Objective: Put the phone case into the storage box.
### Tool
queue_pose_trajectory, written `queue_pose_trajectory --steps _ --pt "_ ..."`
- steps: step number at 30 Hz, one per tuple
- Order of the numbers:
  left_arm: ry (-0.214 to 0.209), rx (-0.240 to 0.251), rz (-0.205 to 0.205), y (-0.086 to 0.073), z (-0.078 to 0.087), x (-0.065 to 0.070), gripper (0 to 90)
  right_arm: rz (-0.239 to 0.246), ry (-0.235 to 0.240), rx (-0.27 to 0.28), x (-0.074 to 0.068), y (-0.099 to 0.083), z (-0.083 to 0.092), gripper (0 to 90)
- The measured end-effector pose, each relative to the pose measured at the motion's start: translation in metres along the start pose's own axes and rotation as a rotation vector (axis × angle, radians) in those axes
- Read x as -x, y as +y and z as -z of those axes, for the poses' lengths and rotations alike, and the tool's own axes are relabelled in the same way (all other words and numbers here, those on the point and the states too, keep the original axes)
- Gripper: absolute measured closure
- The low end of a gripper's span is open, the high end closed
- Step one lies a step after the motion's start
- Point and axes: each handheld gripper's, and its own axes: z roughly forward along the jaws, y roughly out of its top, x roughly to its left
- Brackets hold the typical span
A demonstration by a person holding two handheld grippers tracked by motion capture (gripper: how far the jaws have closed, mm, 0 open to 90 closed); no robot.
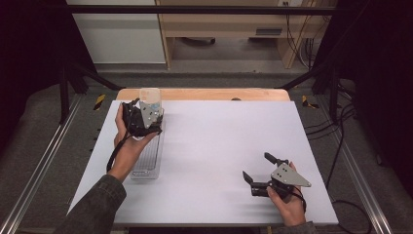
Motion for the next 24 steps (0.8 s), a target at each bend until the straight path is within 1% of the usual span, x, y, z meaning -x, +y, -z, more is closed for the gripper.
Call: queue_pose_trajectory --steps 2,9,13,18,20,22,24 --pt "0.0 0.004 -0.019 0.001 0.002 0.001 4.2 0.0 0.0 -0.001 0.0 0.0 0.0 2.8" --pt "0.0 0.013 -0.049 0.002 0.007 0.003 4.4 0.0 0.0 0.0 0.0 0.0 0.0 2.9" --pt "-0.004 0.01 -0.059 0.002 0.009 0.003 4.6 0.001 0.0 0.002 0.0 0.0 0.0 2.8" --pt "-0.003 0.017 -0.059 0.003 0.012 0.002 4.8 0.0 -0.001 0.002 0.0 0.0 0.0 2.8" --pt "-0.004 0.018 -0.066 0.003 0.014 0.002 4.8 0.0 -0.001 0.002 0.0 0.0 0.001 2.9" --pt "-0.003 0.025 -0.081 0.004 0.017 0.003 4.9 -0.001 -0.002 0.004 0.0 0.0 0.001 2.8" --pt "-0.004 0.03 -0.086 0.005 0.02 0.003 5.0 0.0 -0.002 0.003 0.0 0.0 0.001 2.8"
